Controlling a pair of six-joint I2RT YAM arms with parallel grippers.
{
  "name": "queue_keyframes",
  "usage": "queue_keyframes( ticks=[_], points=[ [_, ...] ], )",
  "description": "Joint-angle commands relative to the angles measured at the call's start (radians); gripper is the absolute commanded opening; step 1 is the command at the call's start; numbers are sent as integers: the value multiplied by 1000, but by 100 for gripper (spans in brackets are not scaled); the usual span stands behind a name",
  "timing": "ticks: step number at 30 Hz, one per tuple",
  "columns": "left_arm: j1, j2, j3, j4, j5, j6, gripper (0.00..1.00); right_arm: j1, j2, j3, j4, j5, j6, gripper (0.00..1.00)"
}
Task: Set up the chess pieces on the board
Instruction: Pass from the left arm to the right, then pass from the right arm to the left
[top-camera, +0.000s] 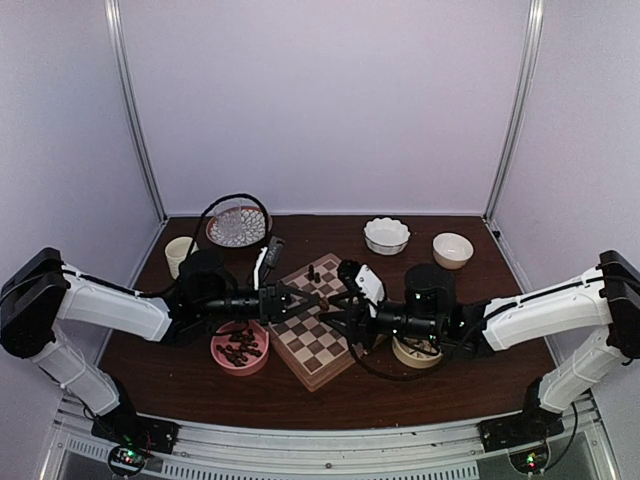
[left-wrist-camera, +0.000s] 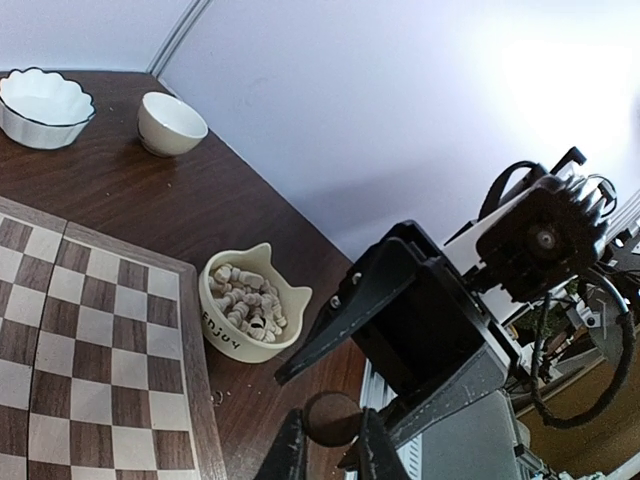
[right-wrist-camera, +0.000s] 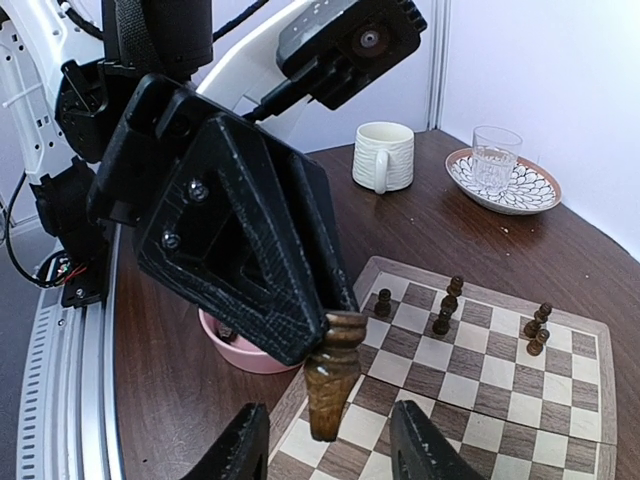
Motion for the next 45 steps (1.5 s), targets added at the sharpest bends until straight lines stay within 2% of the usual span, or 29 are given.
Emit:
queue_keyframes(
  ticks=[1,2,6,12,17,19,22,27,30,32,39,45],
  points=[
    [6,17,11,80,37,-23,0,-3,-24,-10,30,2,19,41],
    [6,19,12,79,35,-23,0,-3,-25,-12,32,4,20,39],
    [6,23,13,82,38,-28,1,-3,-24,-8,28,5,25,21],
    [6,31,14,89,40,-34,1,-2,-27,-8,25,17,28,21],
    [6,51,19,107,50,-52,3,-3,-39,-14,28,37,30,6],
    [6,61,21,117,56,-64,5,-3,-49,-23,37,46,31,3],
    [6,54,14,116,44,-59,16,-3,-61,-27,28,63,28,0],
    [48,-10,-9,47,12,-38,47,-3,-63,13,-51,80,18,0],
    [65,-57,-16,-14,0,1,59,-4,-54,68,-174,128,24,0],
    [65,-106,-25,-85,-47,59,63,-8,-35,143,-301,153,30,0],
    [64,-369,-100,-330,-410,281,63,-20,4,427,-812,124,45,0],
    [55,-381,-81,-366,-406,418,61,-23,38,621,-1178,91,41,0]
  ],
)
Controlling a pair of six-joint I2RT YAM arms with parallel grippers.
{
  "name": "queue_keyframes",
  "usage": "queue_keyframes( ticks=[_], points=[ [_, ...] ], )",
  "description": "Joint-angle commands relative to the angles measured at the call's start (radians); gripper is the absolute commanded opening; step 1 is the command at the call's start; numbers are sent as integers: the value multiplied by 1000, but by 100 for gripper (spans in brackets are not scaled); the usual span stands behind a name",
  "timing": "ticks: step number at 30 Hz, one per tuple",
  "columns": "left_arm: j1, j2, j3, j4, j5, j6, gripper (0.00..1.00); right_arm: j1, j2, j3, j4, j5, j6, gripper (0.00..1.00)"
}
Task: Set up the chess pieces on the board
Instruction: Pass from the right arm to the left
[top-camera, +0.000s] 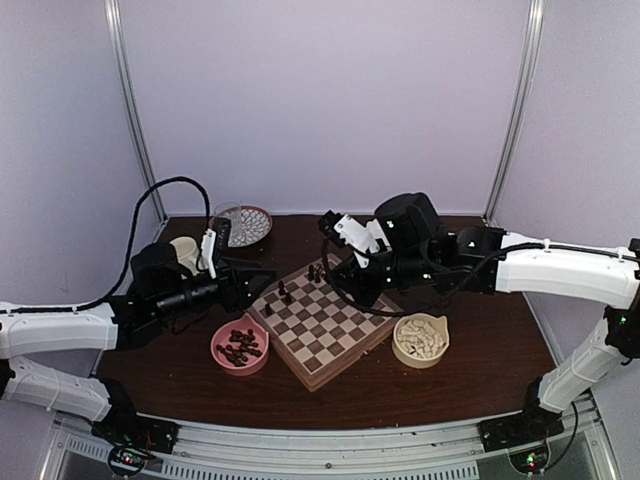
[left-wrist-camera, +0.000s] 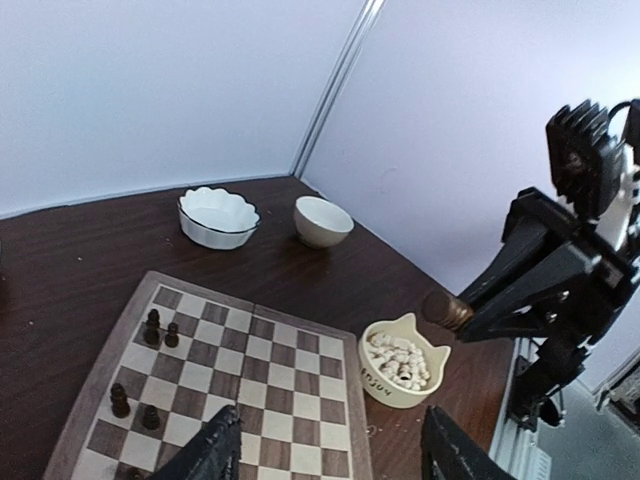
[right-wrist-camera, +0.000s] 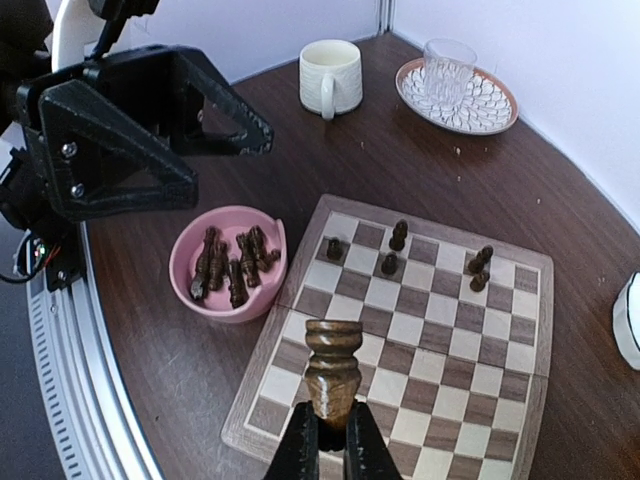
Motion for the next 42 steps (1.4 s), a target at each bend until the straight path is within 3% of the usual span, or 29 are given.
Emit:
queue_keyframes(
  ticks=[1,5,11,16,24,42],
  points=[
    [-11,36,15,-41,-37,169,61,-6,45,113,-369,-39,7,0],
    [-35,90,23,12,12,335,57,-29,91,190,-478,-116,37,0],
    [-86,92,-145,328,119,694,63,-65,115,230,-493,-396,56,0],
    [-127,73,-167,300,163,900,63,-63,154,258,-511,-565,33,0],
    [-138,75,-176,310,235,953,63,-57,218,260,-460,-686,32,0],
    [-152,96,-154,255,287,1001,58,-51,288,291,-382,-739,72,0]
  ],
)
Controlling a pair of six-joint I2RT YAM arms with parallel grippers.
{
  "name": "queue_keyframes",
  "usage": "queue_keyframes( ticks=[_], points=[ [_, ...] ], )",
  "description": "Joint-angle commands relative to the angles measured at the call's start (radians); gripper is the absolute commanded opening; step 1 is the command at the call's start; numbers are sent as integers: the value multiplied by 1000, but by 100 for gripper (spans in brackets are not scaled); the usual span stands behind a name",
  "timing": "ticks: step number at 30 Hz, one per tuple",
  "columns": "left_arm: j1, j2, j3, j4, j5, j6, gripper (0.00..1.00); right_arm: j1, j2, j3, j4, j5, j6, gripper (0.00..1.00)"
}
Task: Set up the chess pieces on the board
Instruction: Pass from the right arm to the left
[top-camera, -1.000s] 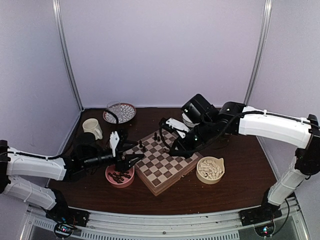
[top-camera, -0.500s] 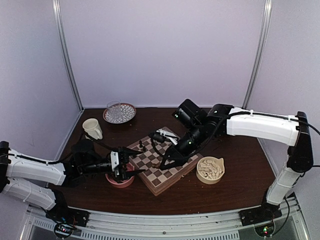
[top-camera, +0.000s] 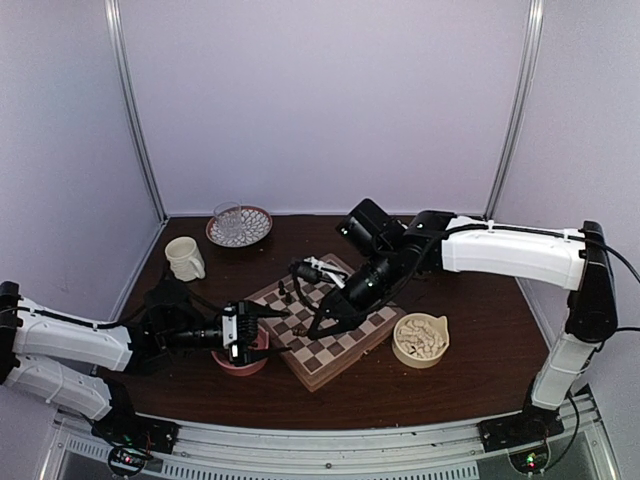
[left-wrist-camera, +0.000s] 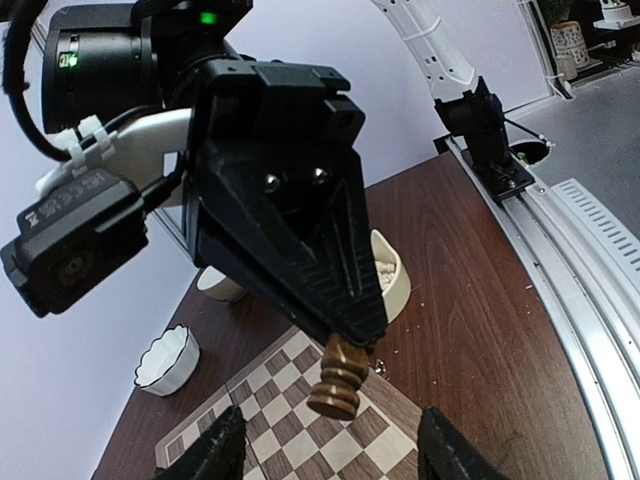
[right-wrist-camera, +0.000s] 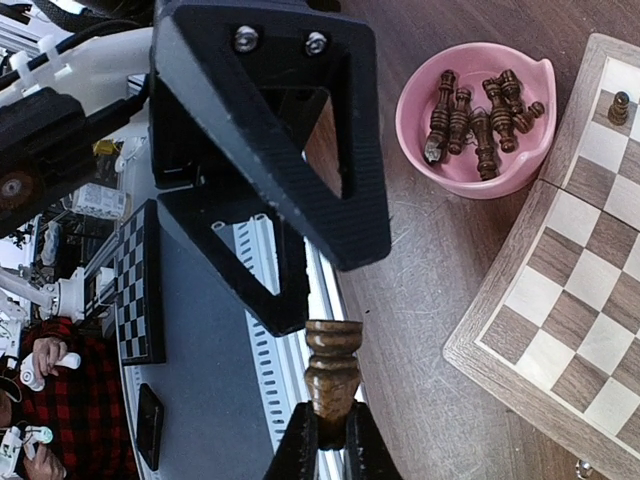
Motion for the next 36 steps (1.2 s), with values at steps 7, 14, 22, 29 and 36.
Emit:
queue_keyframes(
  ticks=[7,14,22,29,36],
  points=[
    [-8,15,23,3,26,20,47,9,32,39,68,-35,37,0],
    [-9,14,27,-8,31,22,41,9,40,37,111,-43,68,0],
    [-10,2,20,2,27,13,22,9,31,-1,212,-53,122,0],
    [-9,0,-3,69,-15,-18,1,9,9,-46,323,-33,173,9],
    [-9,4,-32,167,-85,-105,0,9,-71,-202,578,71,231,40]
  ],
)
